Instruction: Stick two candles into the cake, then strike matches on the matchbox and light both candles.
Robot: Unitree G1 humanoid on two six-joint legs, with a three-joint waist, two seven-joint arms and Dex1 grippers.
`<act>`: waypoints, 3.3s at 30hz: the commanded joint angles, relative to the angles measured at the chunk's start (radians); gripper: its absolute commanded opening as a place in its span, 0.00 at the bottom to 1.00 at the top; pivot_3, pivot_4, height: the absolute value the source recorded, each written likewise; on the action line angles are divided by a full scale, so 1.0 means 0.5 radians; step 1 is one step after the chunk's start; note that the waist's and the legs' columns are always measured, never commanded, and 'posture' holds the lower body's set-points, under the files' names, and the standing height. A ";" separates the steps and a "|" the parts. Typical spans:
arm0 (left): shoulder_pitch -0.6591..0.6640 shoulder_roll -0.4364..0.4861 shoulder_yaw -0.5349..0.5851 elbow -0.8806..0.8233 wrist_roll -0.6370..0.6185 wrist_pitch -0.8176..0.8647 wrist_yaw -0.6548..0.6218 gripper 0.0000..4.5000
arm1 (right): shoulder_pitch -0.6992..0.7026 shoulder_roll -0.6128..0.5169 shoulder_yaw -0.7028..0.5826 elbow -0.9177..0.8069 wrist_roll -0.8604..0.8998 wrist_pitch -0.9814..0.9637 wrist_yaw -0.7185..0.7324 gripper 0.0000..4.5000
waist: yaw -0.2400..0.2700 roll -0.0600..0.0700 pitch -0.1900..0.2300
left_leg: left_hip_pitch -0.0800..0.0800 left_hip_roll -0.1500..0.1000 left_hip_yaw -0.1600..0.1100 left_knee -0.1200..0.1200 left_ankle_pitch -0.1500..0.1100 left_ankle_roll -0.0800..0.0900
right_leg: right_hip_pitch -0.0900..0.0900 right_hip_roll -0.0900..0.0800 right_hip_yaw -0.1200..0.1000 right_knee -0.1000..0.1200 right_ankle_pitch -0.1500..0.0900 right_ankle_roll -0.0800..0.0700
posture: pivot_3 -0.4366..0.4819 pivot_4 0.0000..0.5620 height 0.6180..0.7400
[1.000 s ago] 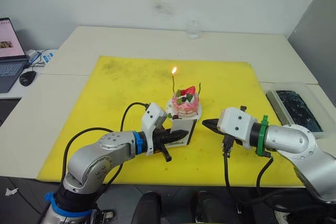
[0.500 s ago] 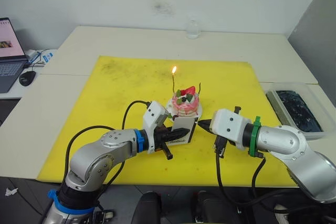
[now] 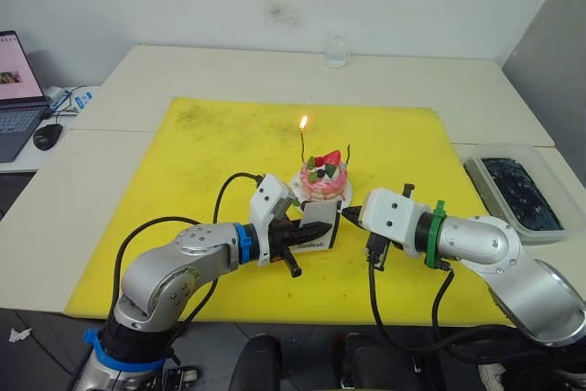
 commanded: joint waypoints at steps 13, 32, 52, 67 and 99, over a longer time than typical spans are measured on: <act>-0.112 0.129 0.097 0.058 0.134 -0.233 -0.159 0.00 | 0.251 -0.563 -0.202 -0.029 0.092 -0.465 0.562 0.01 | -0.012 -0.001 0.000 | -0.001 -0.001 0.001 0.000 0.000 0.000 | 0.000 0.002 0.000 -0.001 0.000 0.000 | 0.48 0.27 1.00; 0.047 0.081 0.091 -0.055 0.046 -0.133 -0.114 0.00 | 0.057 -0.372 -0.481 0.024 0.218 -0.241 0.429 0.01 | -0.006 -0.001 0.000 | 0.001 0.000 0.001 0.000 0.000 0.000 | 0.000 0.000 0.000 0.000 0.000 0.000 | 0.48 0.27 1.00; -0.131 -0.073 0.271 0.080 -0.450 0.350 0.024 0.00 | 0.009 -0.199 -0.206 0.023 0.051 -0.620 0.427 0.01 | -0.008 -0.001 0.000 | 0.001 0.000 0.000 0.001 0.000 0.000 | 0.000 0.004 0.000 0.001 0.001 0.001 | 0.48 0.27 1.00; -0.144 -0.080 0.348 0.103 -0.612 0.455 0.122 0.00 | 0.109 -0.172 -0.210 0.076 -0.005 -0.692 0.418 0.01 | -0.007 -0.001 0.000 | 0.001 0.000 0.000 0.001 0.000 0.000 | 0.001 0.003 0.000 0.001 0.001 0.001 | 0.48 0.27 1.00; -0.152 -0.098 0.325 0.067 -0.708 0.455 0.161 0.00 | 0.122 -0.095 -0.160 0.111 -0.081 -0.553 0.338 0.01 | -0.007 -0.001 0.000 | 0.001 0.000 0.000 0.001 0.000 0.000 | 0.001 0.003 0.000 0.001 0.001 0.001 | 0.48 0.27 1.00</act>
